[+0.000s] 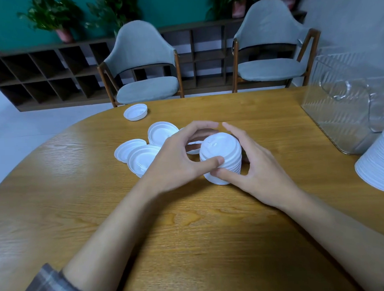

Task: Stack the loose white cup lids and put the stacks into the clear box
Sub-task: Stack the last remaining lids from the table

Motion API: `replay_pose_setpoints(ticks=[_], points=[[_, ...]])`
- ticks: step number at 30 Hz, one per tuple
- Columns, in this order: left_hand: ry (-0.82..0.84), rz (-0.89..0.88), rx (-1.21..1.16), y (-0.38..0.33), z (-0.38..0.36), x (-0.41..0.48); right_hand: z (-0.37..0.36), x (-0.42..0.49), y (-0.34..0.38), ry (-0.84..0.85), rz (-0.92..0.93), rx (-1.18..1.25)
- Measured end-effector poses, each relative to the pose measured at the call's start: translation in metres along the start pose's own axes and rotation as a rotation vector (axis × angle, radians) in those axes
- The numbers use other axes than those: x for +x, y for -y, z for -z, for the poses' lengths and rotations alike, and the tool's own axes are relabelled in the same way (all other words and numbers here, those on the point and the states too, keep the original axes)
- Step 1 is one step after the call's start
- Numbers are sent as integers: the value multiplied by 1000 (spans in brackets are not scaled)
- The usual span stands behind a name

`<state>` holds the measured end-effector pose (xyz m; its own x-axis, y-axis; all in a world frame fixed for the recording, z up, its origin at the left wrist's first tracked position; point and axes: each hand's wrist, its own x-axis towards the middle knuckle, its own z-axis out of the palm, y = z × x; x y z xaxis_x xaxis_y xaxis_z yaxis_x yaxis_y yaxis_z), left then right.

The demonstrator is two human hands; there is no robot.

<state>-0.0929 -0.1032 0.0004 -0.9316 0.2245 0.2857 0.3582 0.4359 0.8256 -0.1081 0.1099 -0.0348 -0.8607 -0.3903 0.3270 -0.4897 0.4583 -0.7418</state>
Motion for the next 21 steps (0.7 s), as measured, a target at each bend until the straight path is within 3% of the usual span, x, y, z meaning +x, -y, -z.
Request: replay_pose_setpoints(ticks=[6,18,21], points=[[9,-10,-1,3,-3,0,3,1,-3,45,10,-9],[61,-5,45,5,-3,0,1,0,-3,-24,32,-24],[-59,-10,7,5,8,2,2,1,-5,-59,38,-58]])
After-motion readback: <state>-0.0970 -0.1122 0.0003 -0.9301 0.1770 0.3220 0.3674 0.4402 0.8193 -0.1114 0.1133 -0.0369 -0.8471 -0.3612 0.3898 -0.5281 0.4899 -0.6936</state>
